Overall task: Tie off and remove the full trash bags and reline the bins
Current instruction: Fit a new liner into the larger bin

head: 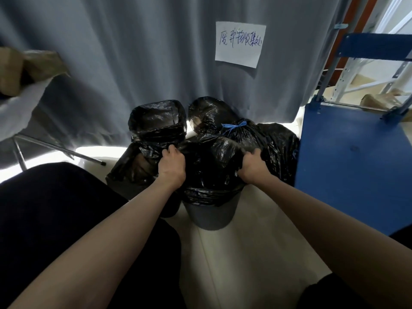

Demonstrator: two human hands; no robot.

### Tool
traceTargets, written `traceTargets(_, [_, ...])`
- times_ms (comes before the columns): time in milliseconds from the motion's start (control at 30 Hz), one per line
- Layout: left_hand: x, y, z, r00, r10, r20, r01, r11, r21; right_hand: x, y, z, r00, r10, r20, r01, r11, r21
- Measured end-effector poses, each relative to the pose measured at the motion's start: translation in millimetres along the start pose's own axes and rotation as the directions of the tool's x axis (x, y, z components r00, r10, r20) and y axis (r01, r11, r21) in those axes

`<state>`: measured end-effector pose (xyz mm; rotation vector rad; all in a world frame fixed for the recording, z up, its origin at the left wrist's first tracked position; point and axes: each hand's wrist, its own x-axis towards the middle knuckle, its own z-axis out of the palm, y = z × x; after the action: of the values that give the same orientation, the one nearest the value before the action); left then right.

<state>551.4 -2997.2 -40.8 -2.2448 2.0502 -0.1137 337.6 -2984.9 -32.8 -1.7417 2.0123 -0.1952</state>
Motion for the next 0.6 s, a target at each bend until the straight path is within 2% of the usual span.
traceTargets(167, [8, -26, 6, 1.0, -0.016, -0.007, 0.017, 1.0, 0.027, 8, -14, 11, 0.99, -0.142, -0.014, 0.143, 0.99, 0.023])
traceTargets(233, [7, -27, 10, 0.999, 0.045, -0.011, -0.044, 0.999, 0.006, 10, -16, 14, 0.978, -0.207, 0.015, 0.207, 0.978, 0.002])
traceTargets(333, [2, -21, 8, 0.984, 0.178, 0.02, -0.176, 0.981, -0.078, 10, -16, 18, 0.954, -0.289, 0.078, 0.298, 0.946, -0.129])
traceTargets(400, [-2, -23, 3, 0.957, 0.268, 0.107, -0.233, 0.937, -0.261, 10, -15, 19, 0.946, -0.293, 0.14, 0.318, 0.923, -0.216])
traceTargets(467, [-10, -30, 0, 0.886, 0.38, 0.265, -0.225, 0.852, -0.473, 10, -14, 19, 0.94, -0.296, 0.172, 0.333, 0.904, -0.268])
traceTargets(533, [-18, -33, 1, 0.815, 0.446, 0.369, -0.251, 0.846, -0.47, 10, -12, 19, 0.933, -0.306, 0.191, 0.35, 0.897, -0.27])
traceTargets(600, [-22, -32, 6, 0.794, 0.448, 0.41, -0.303, 0.877, -0.372, 9, -10, 19, 0.929, -0.314, 0.198, 0.357, 0.901, -0.248])
